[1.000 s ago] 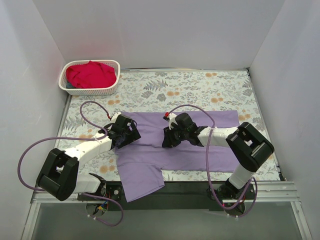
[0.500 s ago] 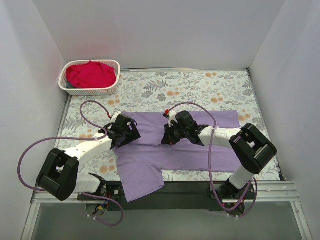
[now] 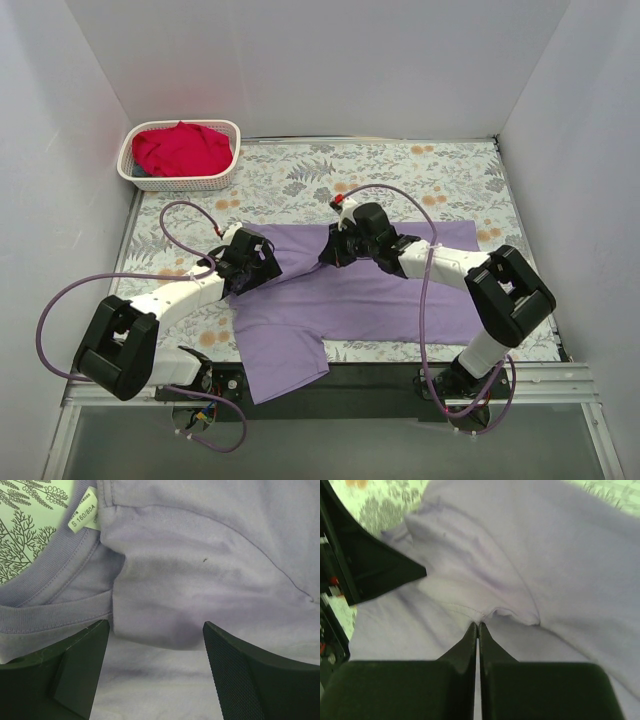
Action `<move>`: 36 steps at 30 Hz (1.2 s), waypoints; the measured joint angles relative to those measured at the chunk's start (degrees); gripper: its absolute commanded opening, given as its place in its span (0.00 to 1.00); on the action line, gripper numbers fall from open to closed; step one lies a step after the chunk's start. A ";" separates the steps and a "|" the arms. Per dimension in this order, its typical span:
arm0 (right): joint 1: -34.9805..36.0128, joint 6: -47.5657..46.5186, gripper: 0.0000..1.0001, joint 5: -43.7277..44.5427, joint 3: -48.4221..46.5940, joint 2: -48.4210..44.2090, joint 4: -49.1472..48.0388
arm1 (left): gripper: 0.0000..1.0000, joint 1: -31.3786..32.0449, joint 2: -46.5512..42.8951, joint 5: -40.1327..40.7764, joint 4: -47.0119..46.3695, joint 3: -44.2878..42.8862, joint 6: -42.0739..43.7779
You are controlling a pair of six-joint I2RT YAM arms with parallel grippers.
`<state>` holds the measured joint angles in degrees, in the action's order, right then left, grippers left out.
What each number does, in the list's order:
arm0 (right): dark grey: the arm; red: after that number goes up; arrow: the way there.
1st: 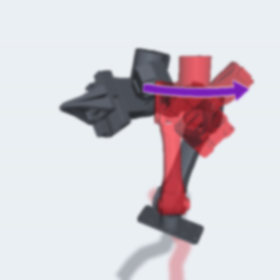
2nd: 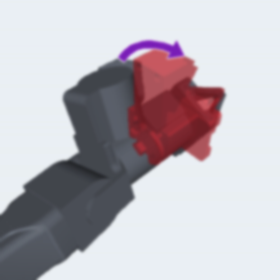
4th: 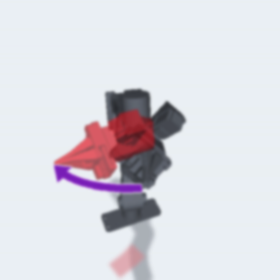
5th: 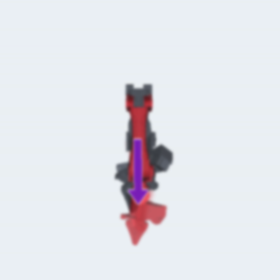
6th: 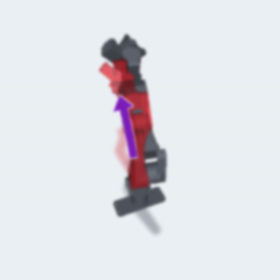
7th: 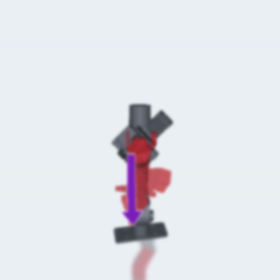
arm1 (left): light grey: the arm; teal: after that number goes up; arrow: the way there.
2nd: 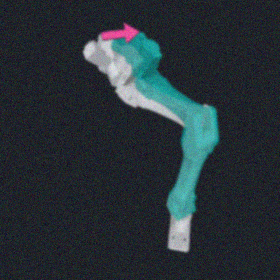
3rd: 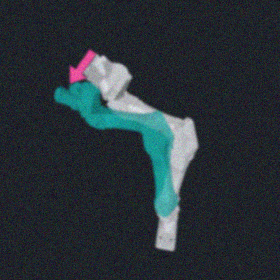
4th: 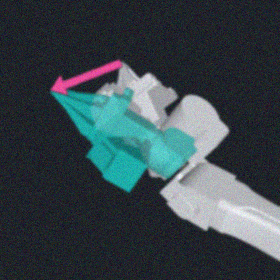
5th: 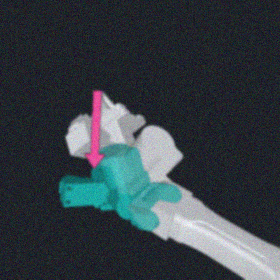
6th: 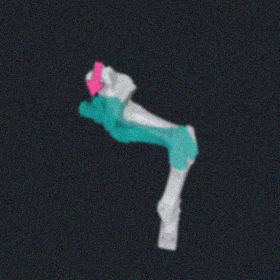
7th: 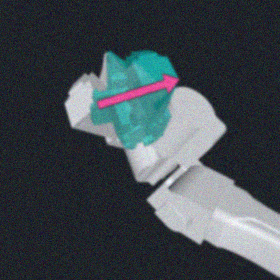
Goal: Fold and stack the t-shirts
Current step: Fold the tshirt
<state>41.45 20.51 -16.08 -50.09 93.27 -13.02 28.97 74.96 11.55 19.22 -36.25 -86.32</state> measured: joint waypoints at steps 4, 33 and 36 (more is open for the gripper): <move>-1.44 0.83 0.01 0.92 -3.91 1.40 -0.17 | 0.70 0.00 -0.17 0.39 0.02 0.00 -0.07; -7.56 8.70 0.01 0.63 -13.25 16.44 -0.48 | 0.64 0.02 -0.28 -8.37 -8.57 0.24 -4.09; -7.58 8.70 0.01 0.48 -13.25 16.44 -0.48 | 0.64 0.07 -0.28 -7.89 -7.17 0.24 -6.51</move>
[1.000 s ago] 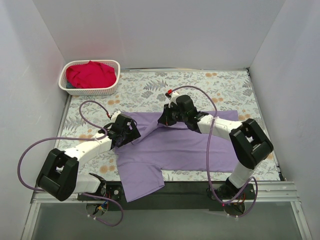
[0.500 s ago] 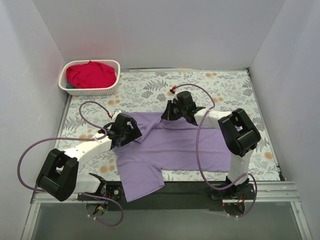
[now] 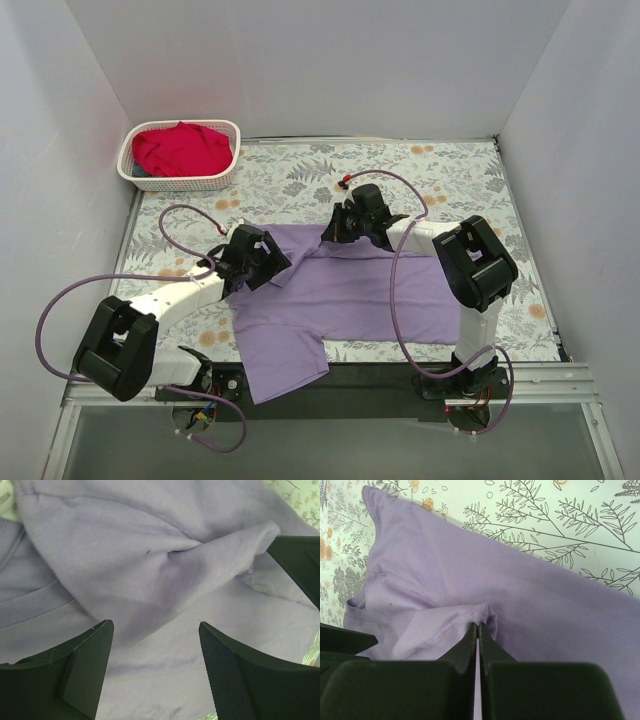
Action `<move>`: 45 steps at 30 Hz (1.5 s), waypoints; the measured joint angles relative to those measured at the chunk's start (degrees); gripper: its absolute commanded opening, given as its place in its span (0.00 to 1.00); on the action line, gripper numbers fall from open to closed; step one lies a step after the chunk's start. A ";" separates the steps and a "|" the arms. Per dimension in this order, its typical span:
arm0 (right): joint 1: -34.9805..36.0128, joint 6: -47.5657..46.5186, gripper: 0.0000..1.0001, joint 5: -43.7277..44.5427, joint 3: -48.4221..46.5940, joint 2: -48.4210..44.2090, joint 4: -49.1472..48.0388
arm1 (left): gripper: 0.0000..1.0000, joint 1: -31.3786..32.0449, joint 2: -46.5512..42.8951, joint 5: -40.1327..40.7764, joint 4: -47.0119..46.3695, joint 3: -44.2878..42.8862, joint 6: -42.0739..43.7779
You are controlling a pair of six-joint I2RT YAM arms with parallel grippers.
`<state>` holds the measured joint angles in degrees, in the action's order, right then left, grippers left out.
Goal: Fold and stack the t-shirts
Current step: Fold the tshirt
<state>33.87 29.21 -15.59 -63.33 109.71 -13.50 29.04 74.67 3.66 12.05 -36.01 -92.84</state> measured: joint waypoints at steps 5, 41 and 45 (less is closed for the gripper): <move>0.00 0.00 0.01 -0.04 0.00 0.00 0.00 | 0.64 0.85 -0.55 0.96 2.10 1.70 -5.11; 0.00 -3.89 0.01 -0.72 0.83 -0.72 -0.02 | 0.00 -2.47 4.85 5.70 0.07 -9.01 -1.57; 0.00 -5.20 0.01 -1.07 1.20 -0.81 0.00 | 0.00 -7.50 10.40 3.67 0.20 -13.07 0.94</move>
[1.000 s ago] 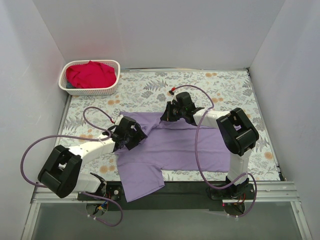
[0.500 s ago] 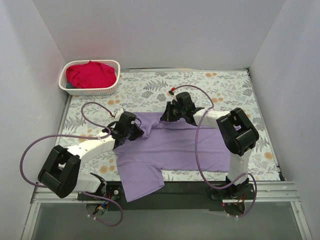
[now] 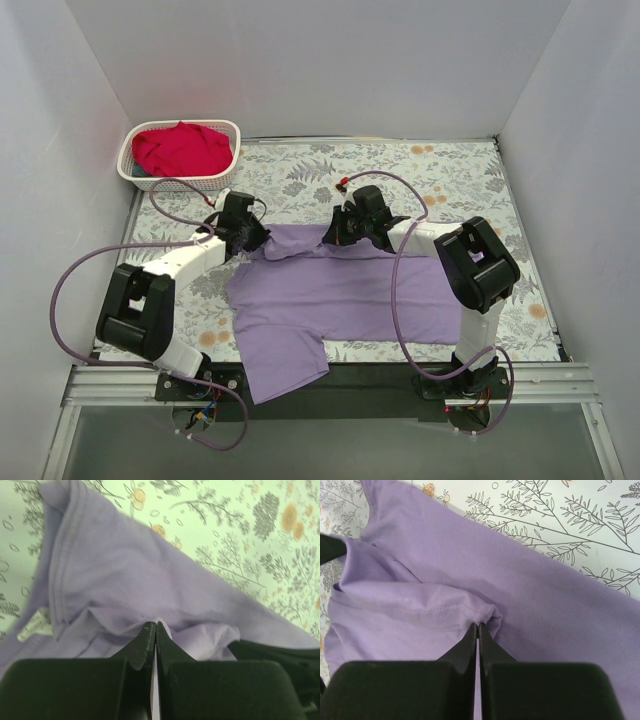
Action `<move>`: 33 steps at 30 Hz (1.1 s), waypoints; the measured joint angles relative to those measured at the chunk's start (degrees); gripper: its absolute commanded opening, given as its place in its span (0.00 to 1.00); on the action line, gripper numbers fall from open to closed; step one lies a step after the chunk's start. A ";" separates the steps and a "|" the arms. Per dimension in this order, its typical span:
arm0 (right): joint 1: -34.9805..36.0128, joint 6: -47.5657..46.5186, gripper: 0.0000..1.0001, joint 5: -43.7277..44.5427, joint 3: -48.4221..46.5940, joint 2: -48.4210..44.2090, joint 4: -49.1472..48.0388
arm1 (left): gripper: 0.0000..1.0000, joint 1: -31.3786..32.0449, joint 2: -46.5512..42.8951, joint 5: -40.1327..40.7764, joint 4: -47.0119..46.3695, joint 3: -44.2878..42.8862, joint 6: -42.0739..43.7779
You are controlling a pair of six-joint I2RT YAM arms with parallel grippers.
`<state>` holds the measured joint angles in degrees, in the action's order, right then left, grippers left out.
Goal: Fold and stack the t-shirts
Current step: Fold the tshirt
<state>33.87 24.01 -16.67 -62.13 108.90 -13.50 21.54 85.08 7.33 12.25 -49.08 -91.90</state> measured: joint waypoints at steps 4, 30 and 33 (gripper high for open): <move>0.00 -0.94 0.01 -0.11 0.02 0.00 0.02 | 0.00 -2.73 4.85 -1.84 0.66 -2.91 1.97; -0.15 -1.95 0.01 0.09 -0.35 0.35 0.46 | 0.52 -5.79 -0.90 -6.01 2.27 0.42 3.37; -0.15 -1.92 0.01 0.09 -0.35 0.35 0.46 | 0.44 -5.57 -3.10 -6.27 2.21 3.10 2.62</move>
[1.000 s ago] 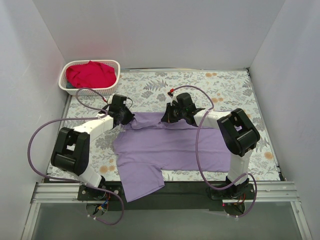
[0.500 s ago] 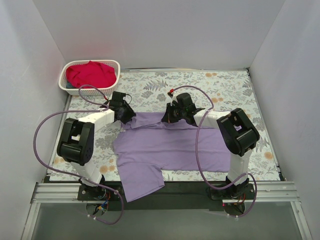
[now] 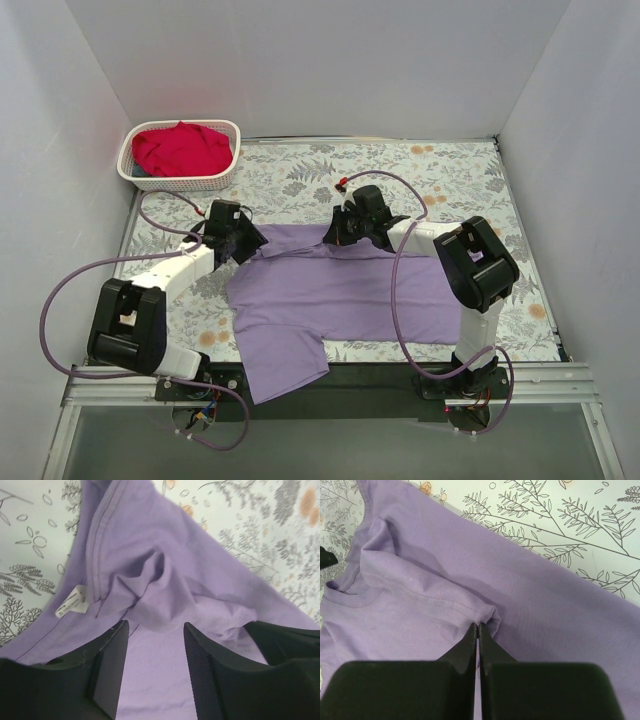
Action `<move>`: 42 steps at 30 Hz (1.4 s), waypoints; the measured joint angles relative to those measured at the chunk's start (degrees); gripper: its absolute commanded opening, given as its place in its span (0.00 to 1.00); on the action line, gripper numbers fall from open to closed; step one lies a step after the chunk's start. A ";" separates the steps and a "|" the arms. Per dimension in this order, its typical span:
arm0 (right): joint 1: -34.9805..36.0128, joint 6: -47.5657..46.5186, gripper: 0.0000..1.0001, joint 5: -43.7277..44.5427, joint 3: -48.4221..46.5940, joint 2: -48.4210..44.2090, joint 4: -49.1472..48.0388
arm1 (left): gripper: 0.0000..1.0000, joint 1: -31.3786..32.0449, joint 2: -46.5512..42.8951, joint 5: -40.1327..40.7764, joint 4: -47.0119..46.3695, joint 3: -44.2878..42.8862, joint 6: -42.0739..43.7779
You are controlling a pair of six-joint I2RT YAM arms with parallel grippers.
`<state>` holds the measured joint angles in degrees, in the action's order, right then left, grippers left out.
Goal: Fold and stack the t-shirts
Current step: Fold the tshirt
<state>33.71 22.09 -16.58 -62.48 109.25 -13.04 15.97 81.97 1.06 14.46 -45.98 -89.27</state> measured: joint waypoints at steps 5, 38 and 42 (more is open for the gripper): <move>0.00 0.00 0.01 -0.04 0.00 0.00 0.00 | 0.35 0.13 1.38 -0.48 -0.24 1.60 -0.59; -0.09 0.09 0.01 -0.09 0.00 0.37 0.00 | 0.48 2.01 8.79 0.70 -6.12 1.25 -0.37; -0.24 0.11 0.01 -0.09 0.00 0.37 0.00 | 0.46 2.34 8.74 2.69 -5.38 1.01 0.61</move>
<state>33.47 22.20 -16.67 -62.48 109.62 -13.04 18.31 90.72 3.75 9.08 -44.97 -88.66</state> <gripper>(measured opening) 0.021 0.471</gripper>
